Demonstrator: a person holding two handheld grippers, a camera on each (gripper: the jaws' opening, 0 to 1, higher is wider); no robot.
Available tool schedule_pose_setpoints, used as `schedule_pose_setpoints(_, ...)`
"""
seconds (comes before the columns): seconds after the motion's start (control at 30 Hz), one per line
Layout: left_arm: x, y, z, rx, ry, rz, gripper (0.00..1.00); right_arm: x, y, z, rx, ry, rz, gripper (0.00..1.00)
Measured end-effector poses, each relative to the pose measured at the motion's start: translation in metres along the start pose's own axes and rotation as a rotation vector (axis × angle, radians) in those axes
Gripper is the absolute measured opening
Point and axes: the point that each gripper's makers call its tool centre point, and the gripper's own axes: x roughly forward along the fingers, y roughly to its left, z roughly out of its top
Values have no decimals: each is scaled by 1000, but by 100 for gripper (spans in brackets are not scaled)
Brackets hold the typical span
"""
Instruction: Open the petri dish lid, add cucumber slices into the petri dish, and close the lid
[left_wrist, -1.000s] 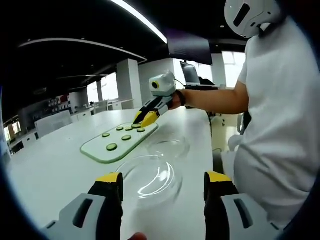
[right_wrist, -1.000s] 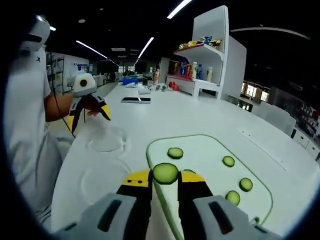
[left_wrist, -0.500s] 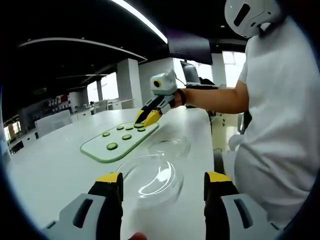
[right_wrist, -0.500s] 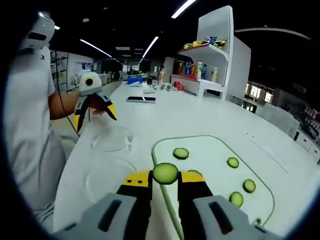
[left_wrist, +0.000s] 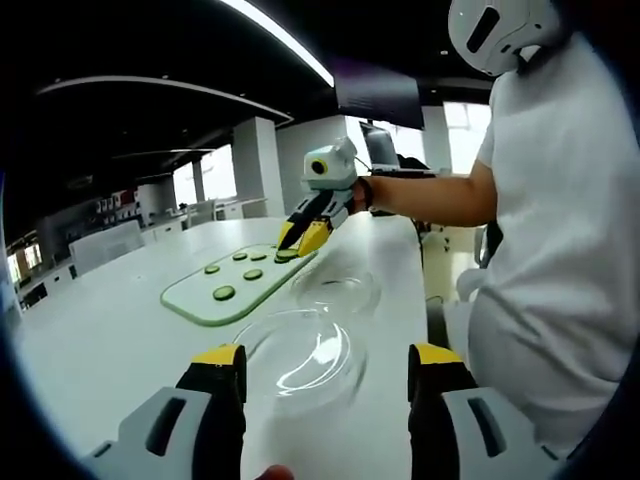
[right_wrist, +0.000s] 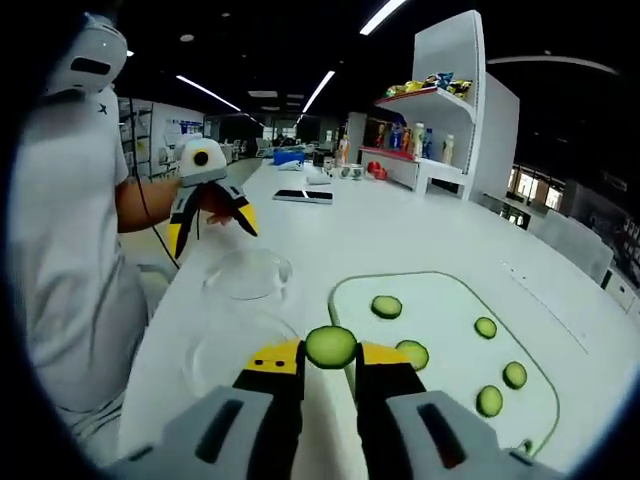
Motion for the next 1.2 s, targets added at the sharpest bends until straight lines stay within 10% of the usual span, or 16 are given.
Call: schedule_pose_setpoints(1.2, 2, -4, -2, 4, 5, -5, 64, 3, 38, -6, -26, 24, 139, 20)
